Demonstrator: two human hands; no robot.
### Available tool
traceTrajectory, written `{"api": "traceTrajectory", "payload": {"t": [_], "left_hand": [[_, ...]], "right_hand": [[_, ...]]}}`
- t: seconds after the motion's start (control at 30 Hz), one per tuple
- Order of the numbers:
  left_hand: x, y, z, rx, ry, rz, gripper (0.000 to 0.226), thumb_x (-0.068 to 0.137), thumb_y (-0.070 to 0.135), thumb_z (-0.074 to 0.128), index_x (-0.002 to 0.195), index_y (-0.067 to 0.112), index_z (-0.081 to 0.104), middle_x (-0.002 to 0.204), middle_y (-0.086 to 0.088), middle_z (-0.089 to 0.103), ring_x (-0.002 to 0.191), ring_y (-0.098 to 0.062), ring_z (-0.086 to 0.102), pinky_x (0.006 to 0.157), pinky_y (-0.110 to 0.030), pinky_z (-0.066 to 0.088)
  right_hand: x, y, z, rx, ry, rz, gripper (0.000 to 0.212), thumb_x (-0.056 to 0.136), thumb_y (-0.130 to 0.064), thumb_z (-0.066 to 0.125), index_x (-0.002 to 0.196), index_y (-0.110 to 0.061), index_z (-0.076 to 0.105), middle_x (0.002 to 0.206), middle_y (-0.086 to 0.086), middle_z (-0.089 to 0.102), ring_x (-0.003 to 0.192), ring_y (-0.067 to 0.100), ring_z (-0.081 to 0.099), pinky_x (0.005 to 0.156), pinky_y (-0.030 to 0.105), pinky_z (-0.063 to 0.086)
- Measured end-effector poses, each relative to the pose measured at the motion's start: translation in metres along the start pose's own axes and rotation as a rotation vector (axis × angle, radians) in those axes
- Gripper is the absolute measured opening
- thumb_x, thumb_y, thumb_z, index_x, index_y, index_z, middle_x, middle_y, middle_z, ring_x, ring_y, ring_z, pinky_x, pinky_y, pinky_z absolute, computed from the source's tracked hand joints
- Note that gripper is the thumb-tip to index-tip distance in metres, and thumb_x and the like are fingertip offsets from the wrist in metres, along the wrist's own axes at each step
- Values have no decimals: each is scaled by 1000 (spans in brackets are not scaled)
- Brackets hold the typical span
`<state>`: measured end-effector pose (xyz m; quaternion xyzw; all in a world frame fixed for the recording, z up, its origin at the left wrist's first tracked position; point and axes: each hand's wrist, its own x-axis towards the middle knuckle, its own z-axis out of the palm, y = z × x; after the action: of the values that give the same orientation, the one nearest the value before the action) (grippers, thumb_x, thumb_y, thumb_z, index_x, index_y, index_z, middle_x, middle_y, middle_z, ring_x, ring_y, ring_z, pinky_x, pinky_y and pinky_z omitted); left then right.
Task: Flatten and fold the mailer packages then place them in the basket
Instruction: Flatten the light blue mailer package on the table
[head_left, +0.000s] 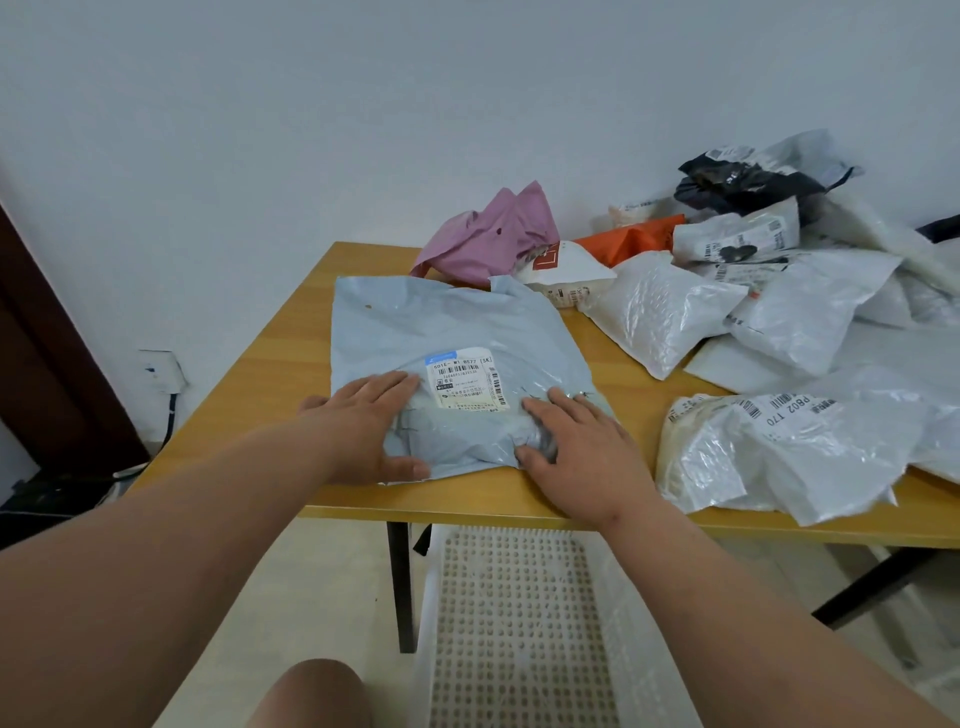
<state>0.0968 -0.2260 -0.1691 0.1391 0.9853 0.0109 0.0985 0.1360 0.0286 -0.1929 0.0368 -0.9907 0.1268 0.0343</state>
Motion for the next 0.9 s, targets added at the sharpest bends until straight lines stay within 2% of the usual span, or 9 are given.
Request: {"api": "traceTrajectory", "payload": {"t": [0.1, 0.2, 0.27, 0.33, 0.47, 0.6, 0.73, 0.83, 0.9], "left_hand": [[-3, 5, -6, 26, 3, 2, 109, 78, 74, 57, 155, 33, -9, 162, 16, -6, 150, -12, 4, 117, -45, 12], [-5, 26, -8, -72, 149, 49, 88, 89, 53, 51, 156, 32, -2, 163, 13, -1, 149, -9, 3, 119, -41, 6], [-6, 37, -3, -133, 245, 79, 72, 97, 48, 37, 155, 33, -2, 163, 13, -4, 150, -8, -4, 121, -41, 2], [-6, 39, 10, -119, 234, 91, 68, 100, 54, 25, 155, 32, -6, 163, 13, -9, 150, -10, -10, 122, -43, 0], [-3, 28, 30, -6, 182, 71, 85, 88, 74, 16, 152, 31, -19, 160, 13, -22, 148, -11, -20, 121, -42, -6], [4, 26, 24, 27, 63, 87, 87, 90, 74, 20, 151, 29, -24, 158, 11, -28, 146, -11, -25, 121, -44, -9], [2, 27, 16, 40, -7, 81, 85, 93, 71, 25, 151, 30, -23, 158, 12, -29, 146, -11, -24, 121, -43, -8], [-2, 31, 8, 83, -2, 68, 80, 95, 66, 28, 152, 33, -19, 160, 12, -24, 148, -11, -19, 121, -47, -7], [-8, 37, 6, 132, 78, 95, 72, 99, 55, 28, 152, 36, -16, 160, 12, -22, 149, -12, -18, 120, -49, -9]], "right_hand": [[-1, -11, -6, -42, 126, 2, 54, 89, -50, 47, 142, -40, 43, 151, -10, 38, 141, 18, 30, 115, 42, 22], [-4, -27, -3, 15, 258, -199, 49, 88, -43, 41, 134, -28, 54, 144, -5, 46, 136, 18, 36, 113, 41, 25], [-4, -34, 6, 45, 191, -305, 54, 91, -45, 31, 138, -26, 51, 151, -3, 42, 142, 18, 31, 118, 43, 24], [-3, -35, 13, 57, 100, -295, 57, 95, -46, 23, 145, -27, 44, 156, -4, 36, 147, 15, 24, 122, 42, 15], [4, -34, 11, 9, -11, -282, 52, 103, -45, 22, 152, -29, 32, 161, -9, 22, 150, 9, 10, 123, 37, 3], [6, -35, 9, -69, -84, -260, 50, 106, -39, 21, 154, -27, 26, 163, -10, 15, 150, 8, 3, 123, 37, -1], [6, -40, 4, -25, -107, -265, 48, 106, -36, 26, 152, -24, 32, 162, -6, 21, 150, 11, 9, 122, 36, 1], [3, -33, -4, 138, 70, -206, 42, 102, -30, 41, 143, -19, 48, 151, 0, 43, 141, 13, 31, 115, 25, 17], [2, -25, -4, 96, 213, -163, 41, 100, -29, 45, 139, -19, 52, 150, 0, 45, 140, 15, 32, 115, 26, 19]]}}
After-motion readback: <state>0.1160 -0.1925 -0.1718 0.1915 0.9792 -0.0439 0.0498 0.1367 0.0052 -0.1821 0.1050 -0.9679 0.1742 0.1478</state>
